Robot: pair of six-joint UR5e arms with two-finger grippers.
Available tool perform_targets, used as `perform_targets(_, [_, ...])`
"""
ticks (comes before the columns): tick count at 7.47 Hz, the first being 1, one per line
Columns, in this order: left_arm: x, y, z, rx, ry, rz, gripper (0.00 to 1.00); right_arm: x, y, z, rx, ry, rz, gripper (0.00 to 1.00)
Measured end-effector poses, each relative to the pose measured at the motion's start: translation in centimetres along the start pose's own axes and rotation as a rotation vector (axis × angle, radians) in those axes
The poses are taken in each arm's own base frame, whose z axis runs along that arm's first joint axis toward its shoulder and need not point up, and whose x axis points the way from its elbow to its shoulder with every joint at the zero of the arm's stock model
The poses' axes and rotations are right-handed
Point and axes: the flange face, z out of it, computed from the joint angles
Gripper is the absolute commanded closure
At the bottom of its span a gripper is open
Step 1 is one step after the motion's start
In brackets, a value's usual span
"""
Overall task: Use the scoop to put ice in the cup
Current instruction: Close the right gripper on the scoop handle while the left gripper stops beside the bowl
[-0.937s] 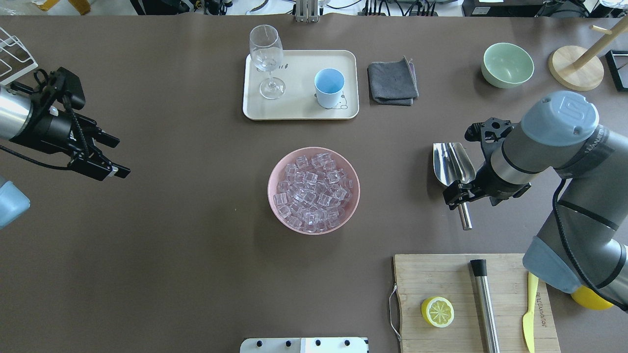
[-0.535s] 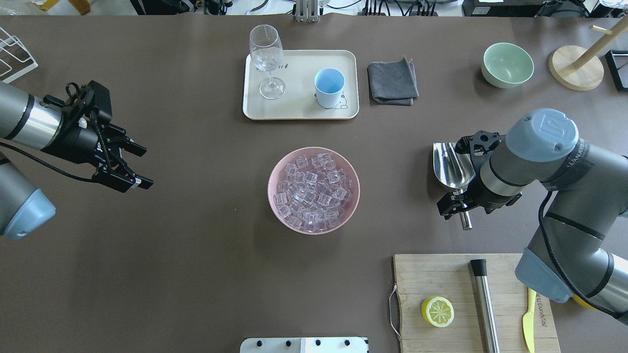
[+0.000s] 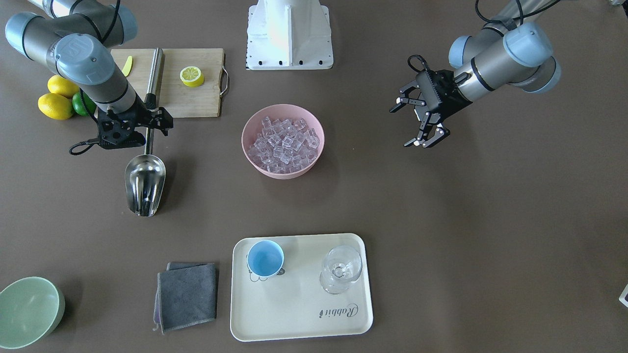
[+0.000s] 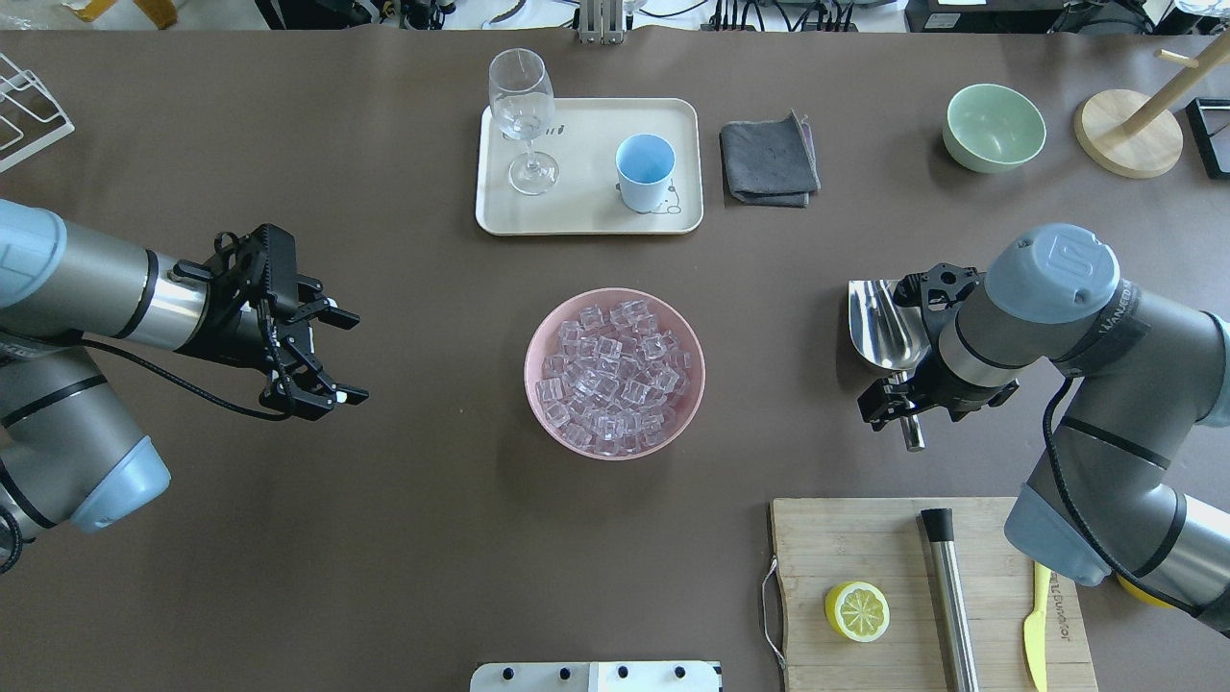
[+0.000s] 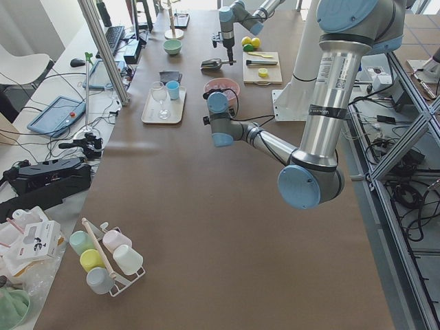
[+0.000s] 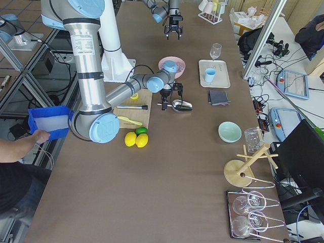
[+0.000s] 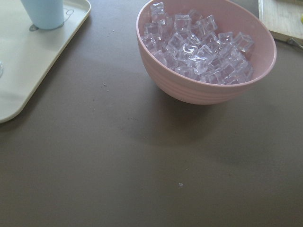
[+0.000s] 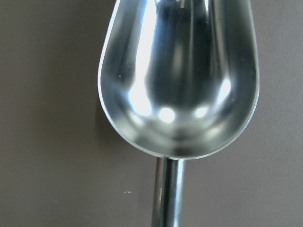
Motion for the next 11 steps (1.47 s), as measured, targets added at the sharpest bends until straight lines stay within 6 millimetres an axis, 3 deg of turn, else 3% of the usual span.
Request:
perform_targets(3, [2.0,-0.6,3.9,0.053,-0.145,0.303,0.01,0.9,-0.1,1.5,0.017,-0.058,0.047,0.01])
perform_targets(6, [2.7,-0.6,7.7,0.072,-0.127,0.358,0.01,0.7,0.2,1.5,-0.010,-0.084,0.077,0.06])
perform_targets(11, [2.5,-2.8,10.5,0.085,-0.109,0.371,0.01,1.1,0.2,1.8,-0.012,-0.075,0.083,0.07])
